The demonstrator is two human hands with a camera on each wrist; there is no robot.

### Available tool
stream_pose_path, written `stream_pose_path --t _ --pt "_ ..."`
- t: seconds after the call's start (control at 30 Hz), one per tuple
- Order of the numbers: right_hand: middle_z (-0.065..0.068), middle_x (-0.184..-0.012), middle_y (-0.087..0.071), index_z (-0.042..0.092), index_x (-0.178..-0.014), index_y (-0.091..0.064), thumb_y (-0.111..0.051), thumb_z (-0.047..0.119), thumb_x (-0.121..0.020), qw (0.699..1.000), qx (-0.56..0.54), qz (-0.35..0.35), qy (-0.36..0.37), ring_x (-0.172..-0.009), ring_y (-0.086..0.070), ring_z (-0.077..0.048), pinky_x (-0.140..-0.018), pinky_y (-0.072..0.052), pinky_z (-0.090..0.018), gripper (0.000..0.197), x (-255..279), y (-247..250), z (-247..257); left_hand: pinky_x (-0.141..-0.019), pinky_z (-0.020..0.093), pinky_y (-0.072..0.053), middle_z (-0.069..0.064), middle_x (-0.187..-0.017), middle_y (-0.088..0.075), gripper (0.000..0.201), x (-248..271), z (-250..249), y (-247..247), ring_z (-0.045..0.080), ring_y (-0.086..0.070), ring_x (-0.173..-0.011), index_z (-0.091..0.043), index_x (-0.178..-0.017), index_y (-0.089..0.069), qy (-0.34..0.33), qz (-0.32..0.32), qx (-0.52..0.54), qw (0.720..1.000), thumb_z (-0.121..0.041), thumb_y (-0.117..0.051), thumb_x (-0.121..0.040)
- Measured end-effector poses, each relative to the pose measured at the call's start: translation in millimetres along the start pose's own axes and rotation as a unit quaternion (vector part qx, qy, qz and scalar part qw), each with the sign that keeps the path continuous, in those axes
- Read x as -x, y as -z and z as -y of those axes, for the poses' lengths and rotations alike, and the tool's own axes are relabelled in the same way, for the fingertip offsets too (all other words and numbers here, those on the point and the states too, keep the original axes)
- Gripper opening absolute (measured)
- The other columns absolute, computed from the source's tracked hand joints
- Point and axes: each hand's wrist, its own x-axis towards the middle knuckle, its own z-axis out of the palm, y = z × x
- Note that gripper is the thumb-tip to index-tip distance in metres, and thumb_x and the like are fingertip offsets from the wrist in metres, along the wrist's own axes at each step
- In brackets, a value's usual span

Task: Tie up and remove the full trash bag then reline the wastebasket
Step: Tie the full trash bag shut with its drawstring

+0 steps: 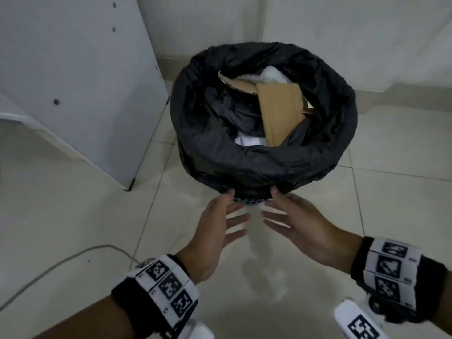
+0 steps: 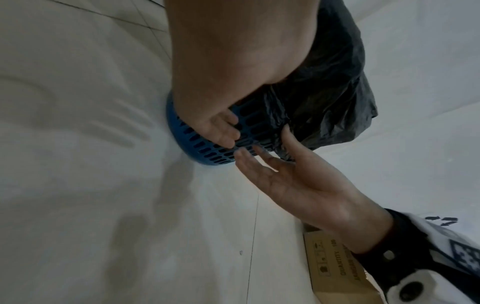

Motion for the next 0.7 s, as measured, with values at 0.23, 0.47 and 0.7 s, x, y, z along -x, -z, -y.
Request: stream_pose_path --t 0.23,0.47,0.7 --pt "-0.009 -0.107 -0.075 0.003 -0.107 -0.068 -0.062 0.016 -0.095 0.990 -0.025 -0.034 0.134 -0.094 -0.071 -0.020 -0.093 -0.055 -0.033 0.019 8 -7 5 -0.083 0.037 -0.063 0.005 -0.113 -0.074 0.033 -3 -13 -3 0.022 -0.074 -0.100 -0.024 -0.122 -0.066 -0.069 -0.007 0.005 0.998 -0.043 -0.064 -0.095" --pt "-0.017 -0.101 -0.072 0.000 -0.102 -0.058 -0.064 0.001 -0.088 0.978 -0.038 -0.094 0.183 -0.096 -0.072 -0.027 -0.086 -0.060 -0.037 0.015 27 -10 9 -0.072 0.032 -0.062 0.003 -0.089 -0.078 0.022 13 -5 -15 0.017 -0.073 -0.077 -0.014 -0.112 -0.069 -0.092 -0.010 0.005 0.996 -0.028 -0.066 -0.095" --pt "-0.018 -0.088 -0.070 0.025 -0.098 -0.047 -0.063 0.001 -0.084 0.939 0.150 -0.090 0.295 -0.081 -0.072 -0.033 -0.070 -0.062 -0.047 0.032 44 8 10 -0.058 0.027 -0.057 0.006 -0.095 -0.065 0.035 26 -1 -16 0.010 -0.058 -0.055 -0.020 -0.120 -0.042 -0.179 -0.055 -0.038 0.982 -0.013 -0.065 -0.094"
